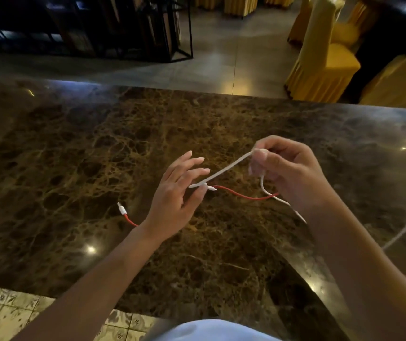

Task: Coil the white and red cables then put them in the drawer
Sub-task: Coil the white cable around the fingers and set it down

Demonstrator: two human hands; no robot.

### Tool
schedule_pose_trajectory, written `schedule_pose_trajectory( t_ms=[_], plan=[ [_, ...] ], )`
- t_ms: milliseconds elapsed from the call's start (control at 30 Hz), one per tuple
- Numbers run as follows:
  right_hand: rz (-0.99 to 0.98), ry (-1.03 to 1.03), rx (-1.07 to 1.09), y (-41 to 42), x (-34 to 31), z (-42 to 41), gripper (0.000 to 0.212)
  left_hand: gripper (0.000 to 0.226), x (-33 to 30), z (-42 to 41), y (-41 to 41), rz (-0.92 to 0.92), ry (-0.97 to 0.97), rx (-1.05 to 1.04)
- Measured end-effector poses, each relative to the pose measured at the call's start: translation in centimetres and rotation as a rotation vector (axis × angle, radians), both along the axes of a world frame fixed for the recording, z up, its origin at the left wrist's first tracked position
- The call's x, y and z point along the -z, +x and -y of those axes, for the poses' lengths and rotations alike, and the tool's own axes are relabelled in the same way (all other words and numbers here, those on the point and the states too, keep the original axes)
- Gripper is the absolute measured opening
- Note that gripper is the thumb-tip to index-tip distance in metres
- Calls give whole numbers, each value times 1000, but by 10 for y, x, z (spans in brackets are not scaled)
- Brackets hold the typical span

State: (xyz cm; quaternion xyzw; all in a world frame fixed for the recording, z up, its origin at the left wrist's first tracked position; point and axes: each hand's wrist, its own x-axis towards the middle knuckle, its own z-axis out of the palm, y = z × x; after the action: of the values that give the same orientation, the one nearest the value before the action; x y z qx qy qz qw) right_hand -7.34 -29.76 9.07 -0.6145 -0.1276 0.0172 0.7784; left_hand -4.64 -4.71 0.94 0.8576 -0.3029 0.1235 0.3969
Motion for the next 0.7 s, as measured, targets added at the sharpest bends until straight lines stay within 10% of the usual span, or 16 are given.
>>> schedule_pose_trajectory(
  t_ms=[467, 700],
  plan=[
    [-55, 122, -40, -17, -13, 28, 26, 28, -45, 88, -26, -287, -250, 266],
    [93, -260, 92, -19, -2, 39, 35, 18, -45, 91, -20, -482, -283, 183]
  ],
)
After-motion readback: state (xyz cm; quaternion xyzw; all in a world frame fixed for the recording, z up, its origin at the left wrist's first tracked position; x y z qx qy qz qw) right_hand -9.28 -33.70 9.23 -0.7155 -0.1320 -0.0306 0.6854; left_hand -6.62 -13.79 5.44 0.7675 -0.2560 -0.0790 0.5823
